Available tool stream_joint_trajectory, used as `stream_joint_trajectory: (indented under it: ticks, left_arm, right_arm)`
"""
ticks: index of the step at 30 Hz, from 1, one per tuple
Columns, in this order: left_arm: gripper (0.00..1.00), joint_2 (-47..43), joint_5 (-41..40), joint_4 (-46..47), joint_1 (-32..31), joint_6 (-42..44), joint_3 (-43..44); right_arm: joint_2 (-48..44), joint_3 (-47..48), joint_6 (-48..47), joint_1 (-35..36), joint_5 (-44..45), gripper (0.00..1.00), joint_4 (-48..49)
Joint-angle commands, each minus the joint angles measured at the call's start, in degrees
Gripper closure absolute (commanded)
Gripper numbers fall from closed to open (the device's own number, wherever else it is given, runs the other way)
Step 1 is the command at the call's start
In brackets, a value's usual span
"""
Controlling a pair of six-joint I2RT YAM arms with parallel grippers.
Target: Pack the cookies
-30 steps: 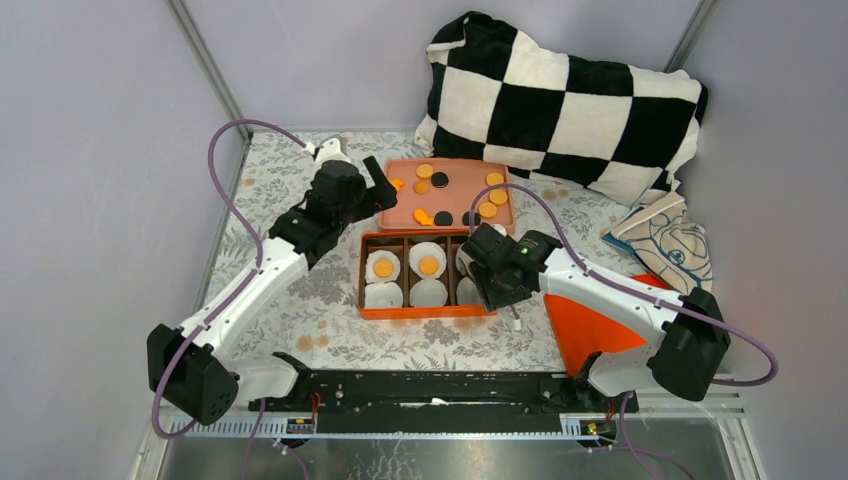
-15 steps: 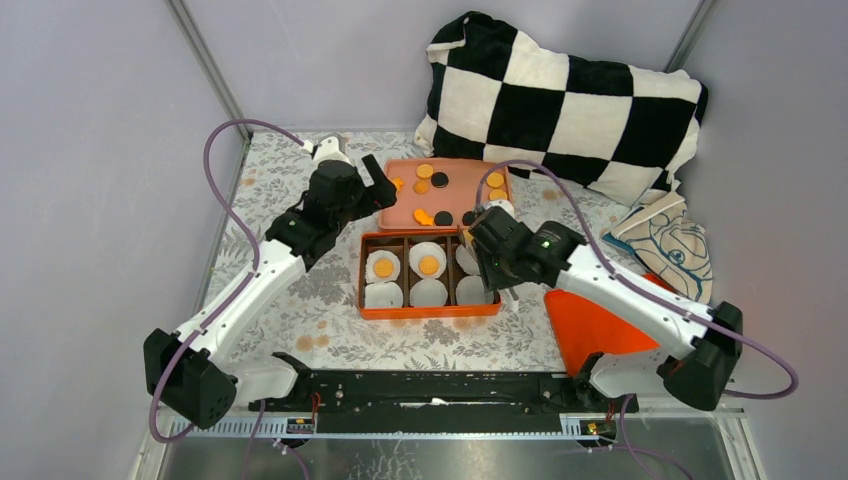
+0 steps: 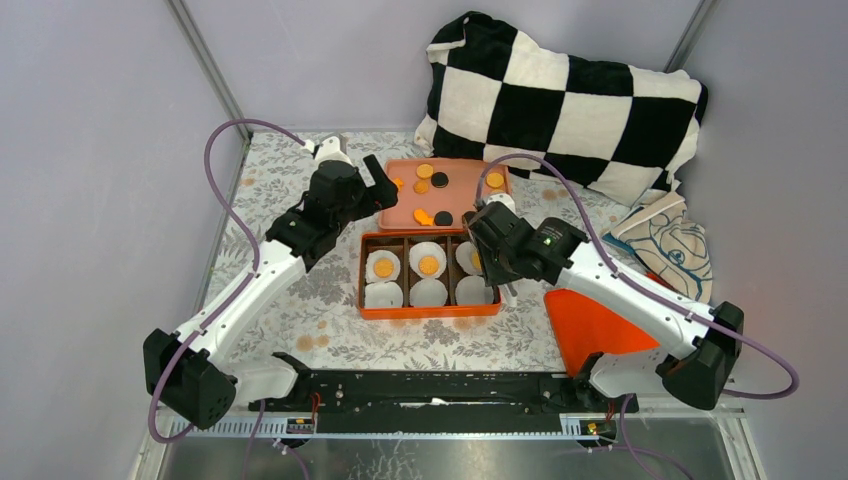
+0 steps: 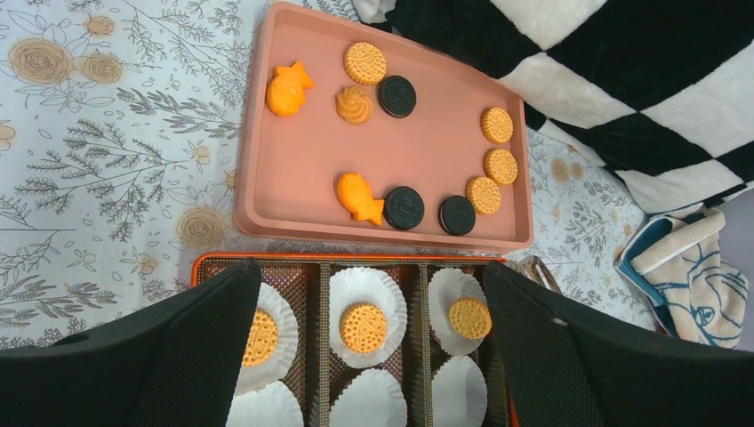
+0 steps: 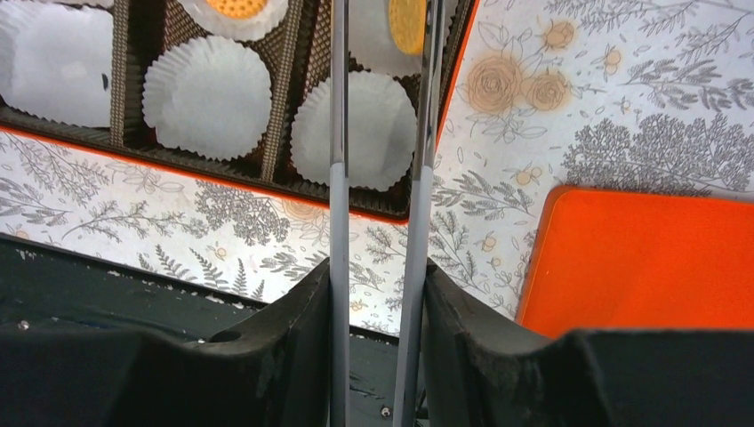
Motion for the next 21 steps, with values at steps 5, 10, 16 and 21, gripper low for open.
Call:
stream_joint_trajectory:
  ticks: [5,10,16,21]
  left_arm:
    - [0.01,0.2,1.0,2.7,-0.5,0.7,-0.5]
    - [0.01,-0.1,0.6,2.8,-0.8,0.8,-0.2]
    - [0.01,0.1,0.5,2.6,-0.8,1.2,0.3]
    - [0.01,0.1,-1.2,1.8,-0.8,1.8,0.4]
  right_arm:
    - [-4.5,-1.8,2.4,0.5,2.6,0.6,-1.0]
    - [-2.7,-0.4,1.5,0.4,11.5,0.58,-0.2]
    - [6.1,3.2,-3.1,-6.3,10.6,0.55,3.2]
    - [11.5,2.4,-5.7,-10.8,5.7,0.52,9.5]
